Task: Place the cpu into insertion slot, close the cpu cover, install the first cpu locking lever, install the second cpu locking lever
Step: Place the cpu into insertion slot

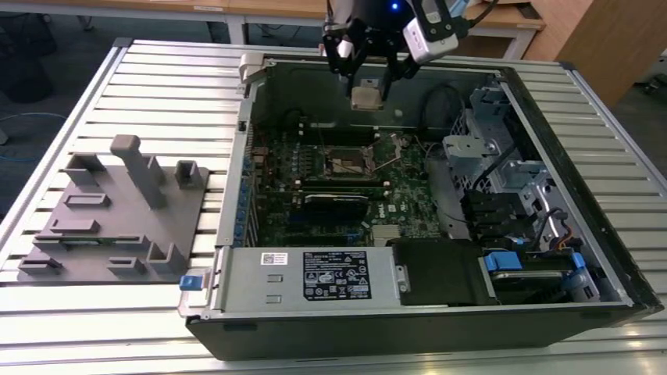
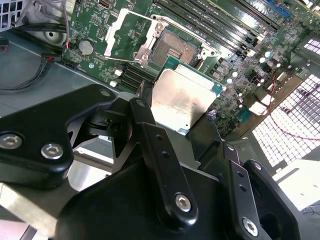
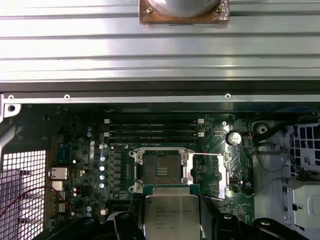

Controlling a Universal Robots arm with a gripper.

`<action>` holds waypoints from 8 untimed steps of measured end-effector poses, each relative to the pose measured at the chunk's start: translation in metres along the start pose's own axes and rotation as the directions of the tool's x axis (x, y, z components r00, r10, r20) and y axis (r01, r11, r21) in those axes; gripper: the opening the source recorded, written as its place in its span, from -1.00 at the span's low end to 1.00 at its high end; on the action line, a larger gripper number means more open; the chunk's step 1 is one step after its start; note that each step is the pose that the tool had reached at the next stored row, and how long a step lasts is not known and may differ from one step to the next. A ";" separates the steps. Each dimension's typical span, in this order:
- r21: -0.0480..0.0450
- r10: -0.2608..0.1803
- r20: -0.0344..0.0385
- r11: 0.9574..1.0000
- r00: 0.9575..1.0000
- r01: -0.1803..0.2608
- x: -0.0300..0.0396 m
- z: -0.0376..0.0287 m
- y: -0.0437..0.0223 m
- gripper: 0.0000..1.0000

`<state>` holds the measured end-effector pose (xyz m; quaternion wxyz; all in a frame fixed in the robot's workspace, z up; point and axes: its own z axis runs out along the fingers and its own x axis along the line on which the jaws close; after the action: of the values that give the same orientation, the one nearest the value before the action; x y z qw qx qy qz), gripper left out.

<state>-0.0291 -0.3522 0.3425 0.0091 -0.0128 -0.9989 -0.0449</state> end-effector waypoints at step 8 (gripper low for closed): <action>0.000 0.000 0.000 1.000 1.000 0.000 0.0000 0.0021 -0.0002 0.08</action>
<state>-0.0291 -0.3522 0.3404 0.0091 -0.0128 -0.9989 -0.0449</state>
